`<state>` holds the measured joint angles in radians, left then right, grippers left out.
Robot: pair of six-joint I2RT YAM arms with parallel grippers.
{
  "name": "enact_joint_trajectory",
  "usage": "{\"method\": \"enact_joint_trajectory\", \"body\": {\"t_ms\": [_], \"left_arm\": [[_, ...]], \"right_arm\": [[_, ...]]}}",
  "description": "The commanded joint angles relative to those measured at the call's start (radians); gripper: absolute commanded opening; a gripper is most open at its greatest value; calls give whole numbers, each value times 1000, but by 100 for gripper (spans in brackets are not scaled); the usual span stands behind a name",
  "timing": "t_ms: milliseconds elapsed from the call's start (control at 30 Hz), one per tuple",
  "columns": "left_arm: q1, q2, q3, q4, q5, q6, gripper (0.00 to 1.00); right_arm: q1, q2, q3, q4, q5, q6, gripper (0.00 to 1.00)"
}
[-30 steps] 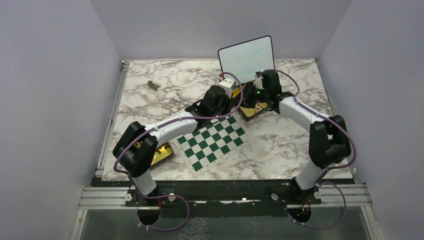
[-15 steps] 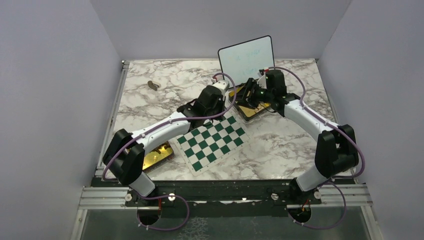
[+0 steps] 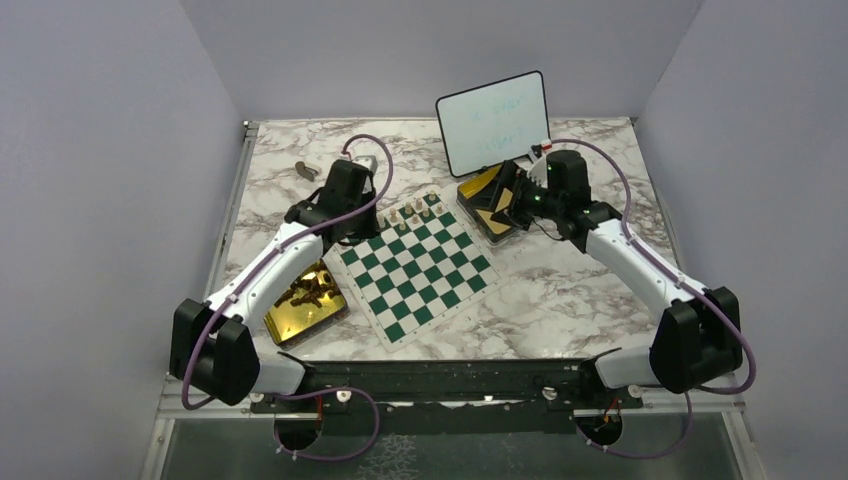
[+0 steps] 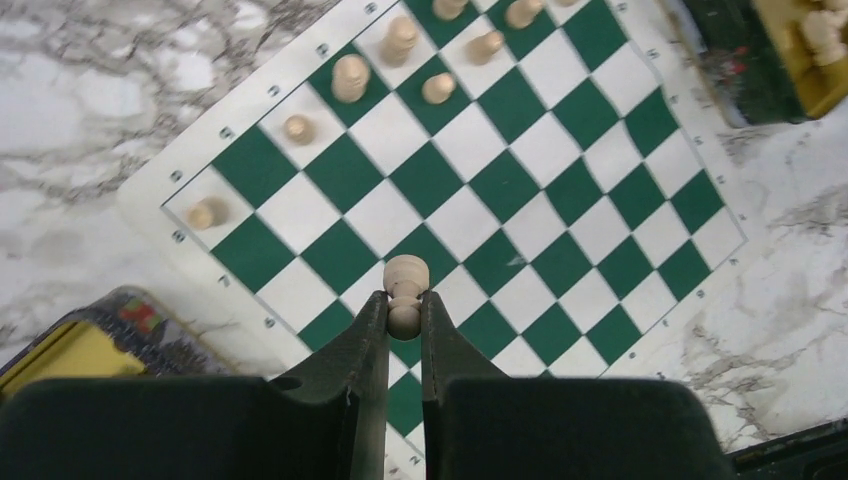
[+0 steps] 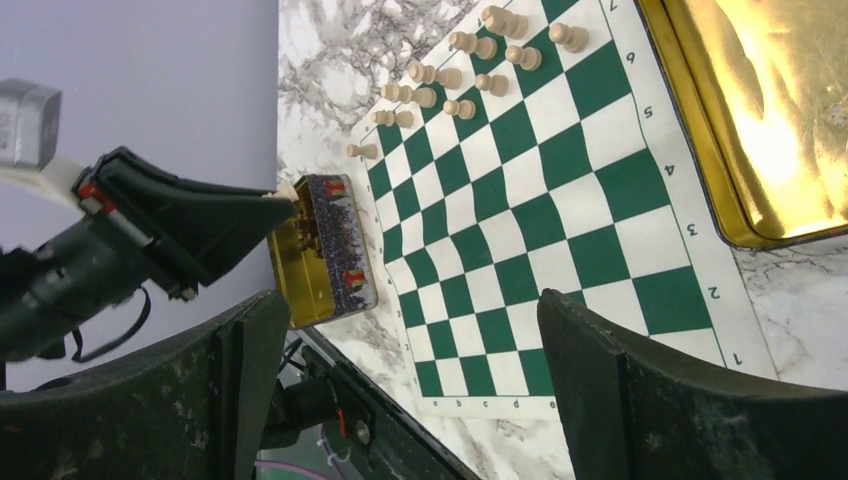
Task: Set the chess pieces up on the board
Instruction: Place the chess piece on the chessboard.
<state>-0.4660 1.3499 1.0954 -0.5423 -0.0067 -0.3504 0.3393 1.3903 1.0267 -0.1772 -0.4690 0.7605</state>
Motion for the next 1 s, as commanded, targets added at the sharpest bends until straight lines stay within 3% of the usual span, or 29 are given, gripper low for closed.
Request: {"method": "enact_joint_trajectory", "body": {"t_ms": [0,333,967], "left_arm": [[88,-4,-39,-123,42,33,0],[231,125,-70,-127,114,82,0],[273,307,-13,-102,113,118,4]], "right_arm": [[0,-61,-38,-7,-25,-23,100],[0,-113,-68,-25,-15,-68,100],[1,-138,-38,-61,44,-98,100]]}}
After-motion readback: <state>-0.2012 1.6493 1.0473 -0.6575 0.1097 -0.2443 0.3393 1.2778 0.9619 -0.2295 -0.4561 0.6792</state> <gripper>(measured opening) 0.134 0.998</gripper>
